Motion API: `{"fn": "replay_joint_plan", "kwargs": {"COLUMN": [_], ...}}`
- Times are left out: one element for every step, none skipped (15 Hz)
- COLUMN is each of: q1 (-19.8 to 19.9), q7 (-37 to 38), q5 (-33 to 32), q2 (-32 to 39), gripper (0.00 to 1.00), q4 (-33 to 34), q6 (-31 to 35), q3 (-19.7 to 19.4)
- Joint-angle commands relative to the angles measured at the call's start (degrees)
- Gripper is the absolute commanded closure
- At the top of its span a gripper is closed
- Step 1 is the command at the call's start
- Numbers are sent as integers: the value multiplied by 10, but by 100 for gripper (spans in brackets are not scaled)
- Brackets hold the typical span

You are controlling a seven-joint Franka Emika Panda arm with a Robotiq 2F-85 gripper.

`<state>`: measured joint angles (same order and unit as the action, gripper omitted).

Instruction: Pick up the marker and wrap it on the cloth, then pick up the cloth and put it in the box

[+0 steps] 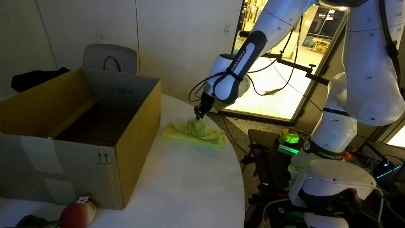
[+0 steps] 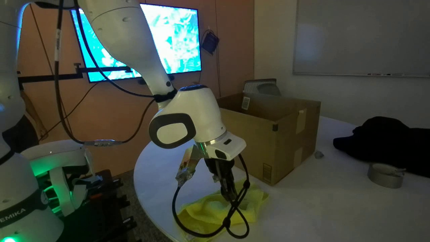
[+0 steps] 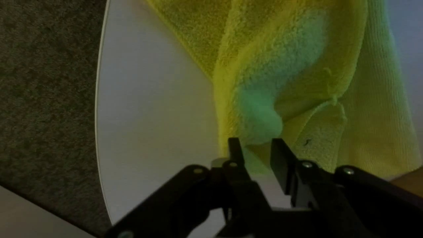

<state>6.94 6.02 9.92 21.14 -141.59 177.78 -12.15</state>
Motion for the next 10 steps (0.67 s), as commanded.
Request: {"fn": "replay_joint_plan", "kwargs": {"q1": [-20, -17, -6, 7, 32, 52, 60, 71, 67, 58], "q7": [5, 1, -11, -25, -48, -80, -88, -113, -122, -124], "q5": [-20, -22, -21, -19, -10, 7, 5, 12, 10, 0], "q2": [-22, -27, -37, -47, -60, -70, -77, -87, -92, -97], "gripper": [37, 30, 21, 15, 8, 1, 0, 0, 0, 0], "q4": [-13, -16, -21, -26, -34, -38, -44, -52, -58, -65], "q6": [-24, -26, -33, -41, -55, -76, -93, -113, -130, -149], "q3": [1, 9, 24, 42, 75, 103, 118, 133, 134, 126]}}
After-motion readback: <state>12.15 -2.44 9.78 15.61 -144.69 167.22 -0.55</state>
